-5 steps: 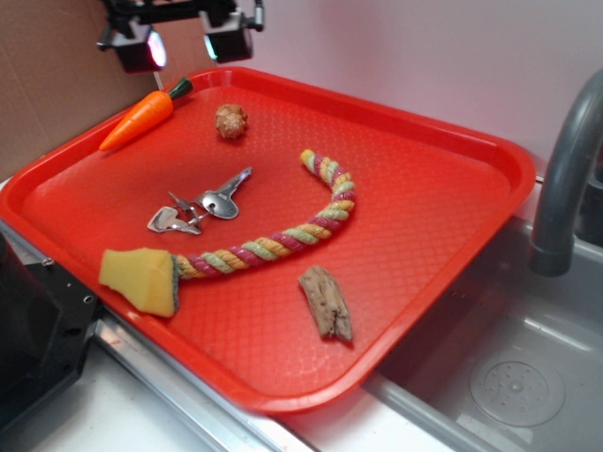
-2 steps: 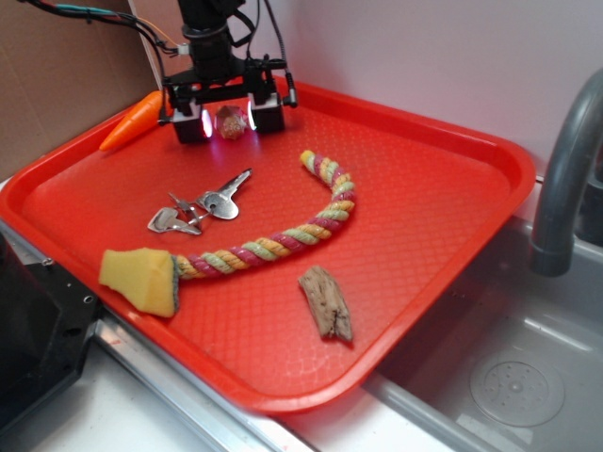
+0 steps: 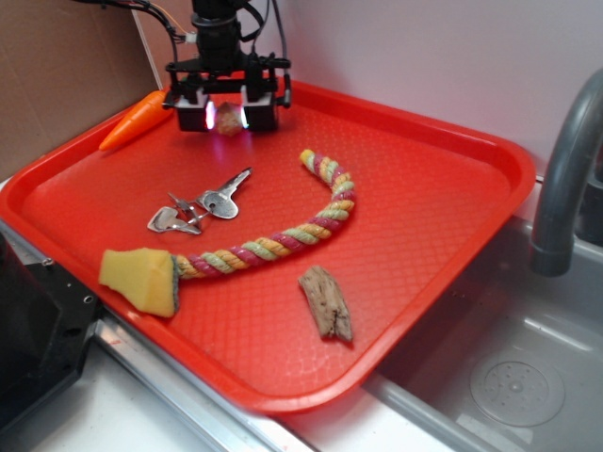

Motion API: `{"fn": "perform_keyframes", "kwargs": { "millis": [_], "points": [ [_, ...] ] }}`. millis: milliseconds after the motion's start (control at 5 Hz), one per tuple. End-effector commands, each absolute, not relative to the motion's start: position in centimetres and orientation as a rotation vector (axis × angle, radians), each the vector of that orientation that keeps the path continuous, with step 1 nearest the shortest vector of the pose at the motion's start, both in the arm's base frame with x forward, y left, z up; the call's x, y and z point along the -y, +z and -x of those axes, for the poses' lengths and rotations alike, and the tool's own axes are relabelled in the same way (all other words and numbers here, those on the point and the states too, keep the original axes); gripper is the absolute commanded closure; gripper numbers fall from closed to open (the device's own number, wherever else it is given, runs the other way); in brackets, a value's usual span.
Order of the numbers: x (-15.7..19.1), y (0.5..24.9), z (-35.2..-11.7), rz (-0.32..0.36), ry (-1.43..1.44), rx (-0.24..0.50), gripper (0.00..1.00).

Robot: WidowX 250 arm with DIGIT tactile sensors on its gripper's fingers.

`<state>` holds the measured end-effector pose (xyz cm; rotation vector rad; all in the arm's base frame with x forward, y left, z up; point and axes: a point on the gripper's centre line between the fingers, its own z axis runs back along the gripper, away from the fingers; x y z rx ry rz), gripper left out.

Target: Grab the shell.

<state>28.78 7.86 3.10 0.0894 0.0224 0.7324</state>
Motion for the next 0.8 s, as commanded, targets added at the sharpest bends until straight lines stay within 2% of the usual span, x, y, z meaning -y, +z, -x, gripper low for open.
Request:
{"fn": "perform_keyframes", "kwargs": {
  "millis": [0,200,400,600],
  "points": [
    [-6.2,15.5,-25.4,0.085,0.426,0.239,1.0],
    [-4.4,17.4,-24.7,0.091,0.295,0.248,1.0],
    [-0.6,17.6,-24.6,0.046,0.251,0.316,1.0],
    [1.2,17.1,-24.3,0.033,0.19,0.314,1.0]
  ]
}}
